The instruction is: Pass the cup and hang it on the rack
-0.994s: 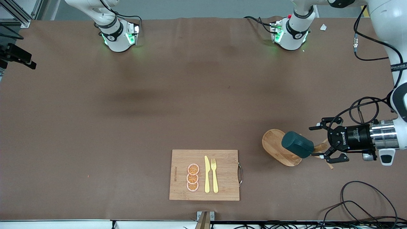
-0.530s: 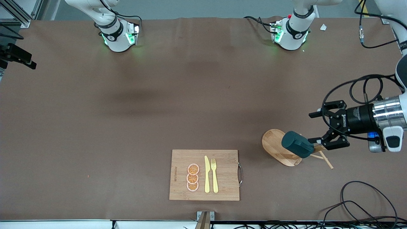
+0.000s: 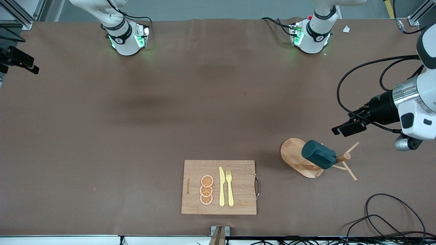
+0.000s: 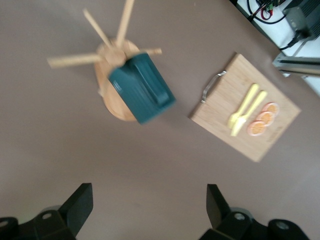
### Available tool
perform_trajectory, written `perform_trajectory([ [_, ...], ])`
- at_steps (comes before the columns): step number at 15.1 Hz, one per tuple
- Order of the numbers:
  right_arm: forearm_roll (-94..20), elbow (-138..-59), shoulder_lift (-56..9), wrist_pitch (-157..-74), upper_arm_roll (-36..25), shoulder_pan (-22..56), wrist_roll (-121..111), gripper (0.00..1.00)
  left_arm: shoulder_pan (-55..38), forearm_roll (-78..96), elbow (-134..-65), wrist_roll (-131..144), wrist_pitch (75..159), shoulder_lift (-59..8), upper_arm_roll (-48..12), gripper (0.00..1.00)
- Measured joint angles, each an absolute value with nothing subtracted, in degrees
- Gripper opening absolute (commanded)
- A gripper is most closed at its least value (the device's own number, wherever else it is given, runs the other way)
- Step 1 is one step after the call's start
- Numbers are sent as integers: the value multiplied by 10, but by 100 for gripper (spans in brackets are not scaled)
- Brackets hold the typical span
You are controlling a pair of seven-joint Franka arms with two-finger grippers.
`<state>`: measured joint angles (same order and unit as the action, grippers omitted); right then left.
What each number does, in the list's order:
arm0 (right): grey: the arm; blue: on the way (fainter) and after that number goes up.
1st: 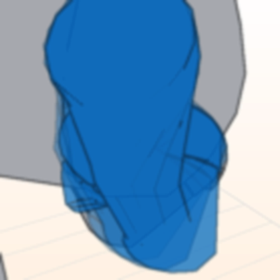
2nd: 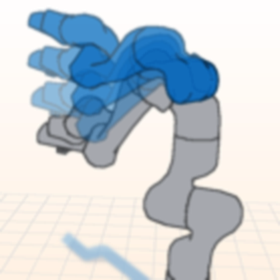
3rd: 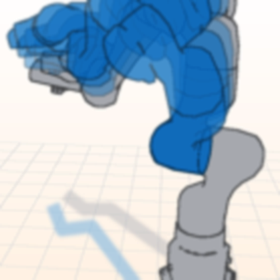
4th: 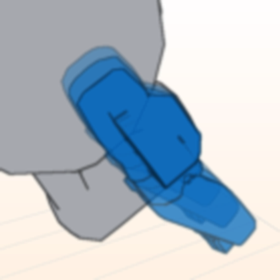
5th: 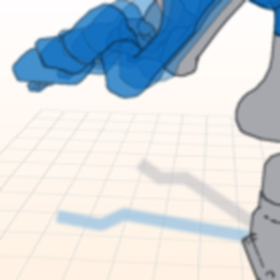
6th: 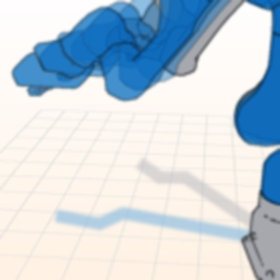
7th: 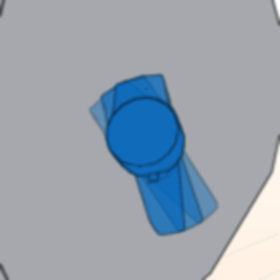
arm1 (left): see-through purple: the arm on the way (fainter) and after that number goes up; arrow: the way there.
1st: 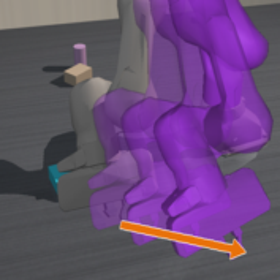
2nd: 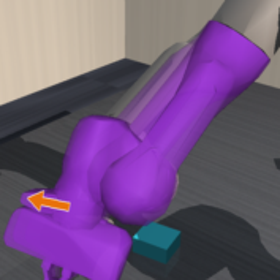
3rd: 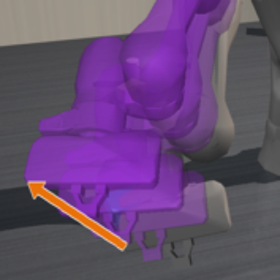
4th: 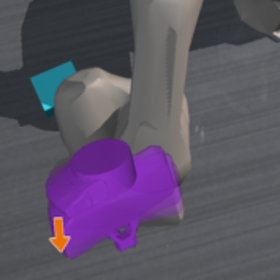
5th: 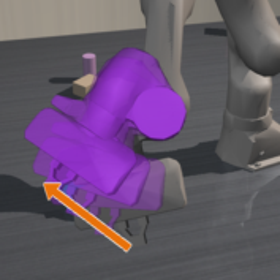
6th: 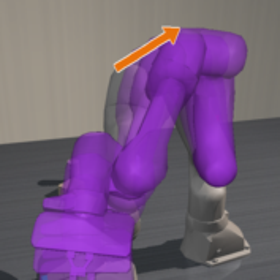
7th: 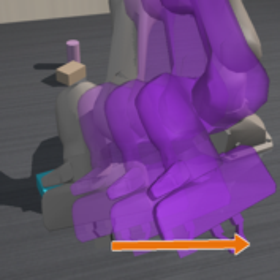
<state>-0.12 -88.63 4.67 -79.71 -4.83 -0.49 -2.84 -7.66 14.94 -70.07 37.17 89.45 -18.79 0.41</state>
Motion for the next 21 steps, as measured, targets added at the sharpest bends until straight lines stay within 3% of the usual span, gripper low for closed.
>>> perform_trajectory([
  [9,-1,-886,47,-797,-48,-5,-28,100,-69,32,-728,162,837,-127,-20,100],
  [15,-1,-886,47,-797,-48,-5,-28,100,-51,31,-861,113,835,1,-22,100],
  [21,-1,-886,47,-797,-48,-5,-28,100,-12,17,-1002,110,891,114,-89,100],
])
